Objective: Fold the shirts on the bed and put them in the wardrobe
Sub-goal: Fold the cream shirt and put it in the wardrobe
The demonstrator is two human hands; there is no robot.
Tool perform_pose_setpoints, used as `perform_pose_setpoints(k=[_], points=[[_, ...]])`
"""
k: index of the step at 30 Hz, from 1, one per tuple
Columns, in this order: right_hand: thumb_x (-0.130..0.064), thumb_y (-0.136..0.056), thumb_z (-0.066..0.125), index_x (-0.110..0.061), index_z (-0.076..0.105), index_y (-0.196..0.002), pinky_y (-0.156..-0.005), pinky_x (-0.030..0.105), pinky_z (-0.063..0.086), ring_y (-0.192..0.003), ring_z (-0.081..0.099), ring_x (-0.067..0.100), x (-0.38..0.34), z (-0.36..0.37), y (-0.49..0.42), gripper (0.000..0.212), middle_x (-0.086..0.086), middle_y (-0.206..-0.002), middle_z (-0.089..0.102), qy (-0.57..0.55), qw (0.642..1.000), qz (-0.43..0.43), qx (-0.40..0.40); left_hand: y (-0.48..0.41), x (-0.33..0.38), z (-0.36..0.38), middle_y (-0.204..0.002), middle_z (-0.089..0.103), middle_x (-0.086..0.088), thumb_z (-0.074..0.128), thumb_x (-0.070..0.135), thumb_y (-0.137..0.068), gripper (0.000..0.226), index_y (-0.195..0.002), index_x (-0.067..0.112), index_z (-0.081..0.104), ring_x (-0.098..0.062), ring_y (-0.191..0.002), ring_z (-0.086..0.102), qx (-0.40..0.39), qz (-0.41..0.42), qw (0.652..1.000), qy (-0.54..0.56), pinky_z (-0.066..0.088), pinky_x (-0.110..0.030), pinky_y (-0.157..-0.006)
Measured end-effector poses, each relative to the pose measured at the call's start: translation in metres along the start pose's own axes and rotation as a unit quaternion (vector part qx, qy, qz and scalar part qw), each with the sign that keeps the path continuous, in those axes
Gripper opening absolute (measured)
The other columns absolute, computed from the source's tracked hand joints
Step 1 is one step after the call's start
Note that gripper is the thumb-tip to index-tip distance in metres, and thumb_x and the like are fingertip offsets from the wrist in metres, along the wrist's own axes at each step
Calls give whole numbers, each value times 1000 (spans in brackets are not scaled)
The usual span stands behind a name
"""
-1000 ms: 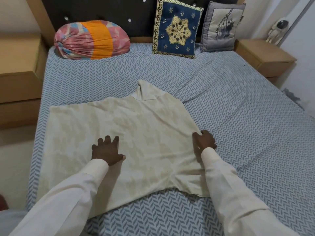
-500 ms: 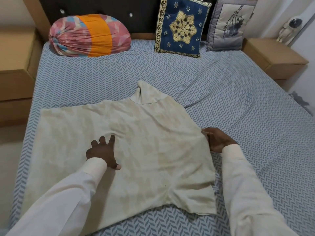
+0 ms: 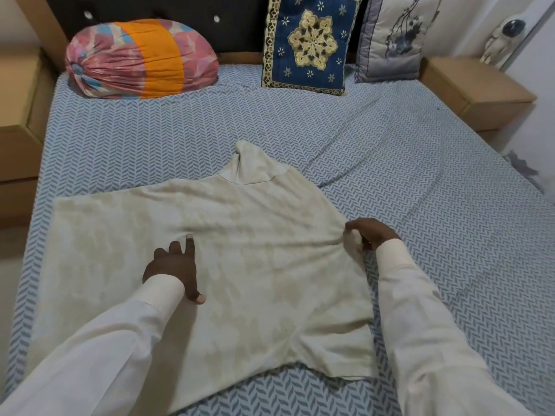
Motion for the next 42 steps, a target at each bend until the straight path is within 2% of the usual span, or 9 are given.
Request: perform_pose_setpoints(k=[5, 10, 14, 19, 25, 29, 34, 37, 42], points=[[-53, -67, 83, -16, 62, -122, -85, 37, 53, -102, 62, 28, -30, 14, -15, 70, 4, -118, 61, -76, 997, -14, 1, -1, -1, 0, -143, 23, -6, 83, 66, -48, 154, -151, 20, -21, -34, -126, 32, 10, 9, 1000, 1, 50, -43, -90], [-16, -74, 79, -14, 65, -91, -67, 32, 50, -82, 64, 28, -64, 27, -23, 22, 10, -86, 66, -113, 991, -72, 22, -8, -5, -11, -150, 22, -8, 82, 67, -51, 144, -154, 23, -9, -36, -135, 29, -40, 21, 998, 48, 43, -47, -100], [-6, -70, 69, -18, 63, -90, -67, 27, 44, -80, 57, 20, -69, 17, -37, 24, 8, -88, 63, -220, 959, -128, 124, -23, -16, -35, -147, 28, -9, 81, 66, -55, 123, -152, 27, 14, -36, -135, 30, -9, 36, 995, 97, 39, -55, -104], [-13, -74, 74, -15, 66, -83, -67, 30, 46, -78, 61, 23, -96, 24, -48, 12, 6, -82, 65, -123, 979, -146, 73, -34, -23, -42, -151, 14, -8, 80, 66, -56, 132, -154, 29, 0, -35, -135, 24, 65, 12, 997, 47, 46, -47, -96], [-27, -80, 67, -18, 65, -98, -90, 37, 46, -109, 61, 33, -103, 19, -39, 20, 11, -108, 69, -34, 941, -128, 311, -41, -18, -44, -155, 7, -9, 80, 69, -50, 143, -153, 28, -11, -33, -135, 23, 83, -21, 996, -13, 51, -42, -86], [-29, -84, 70, -14, 65, -115, -93, 39, 46, -107, 59, 34, -158, 64, -41, 35, 16, -112, 62, 88, 915, -296, 260, -47, -14, -47, -156, 6, -9, 81, 70, -48, 148, -153, 25, -13, -33, -135, 23, 83, -31, 995, -38, 51, -41, -87], [-38, -81, 74, -25, 68, -104, -91, 37, 51, -96, 64, 28, -196, 99, -69, 28, 9, -117, 56, 197, 940, -252, 122, -53, -16, -45, -156, 1, -10, 85, 66, -45, 154, -152, 21, -16, -35, -134, 20, 82, -30, 996, -18, 53, -45, -87], [-27, -80, 68, -22, 70, -89, -86, 35, 52, -96, 68, 28, -205, 80, -76, 10, 7, -102, 71, 148, 943, -216, 205, -55, -18, -44, -156, -2, -9, 86, 65, -41, 158, -151, 22, -19, -35, -134, 19, 82, -30, 996, -4, 54, -46, -83], [-26, -85, 61, -20, 57, -113, -90, 45, 46, -109, 59, 36, -216, 92, -64, 29, 15, -119, 53, 201, 914, -232, 265, -56, -24, -47, -158, -3, -6, 83, 70, -35, 163, -150, 24, -23, -31, -136, 17, 88, -43, 995, -7, 45, -45, -87]])
Point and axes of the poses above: each hand's wrist, its own y-axis away from the middle knuckle, its own z-axis out of the palm, x = y × z, the point moved 7 cm from there along -y, towards the middle knuckle
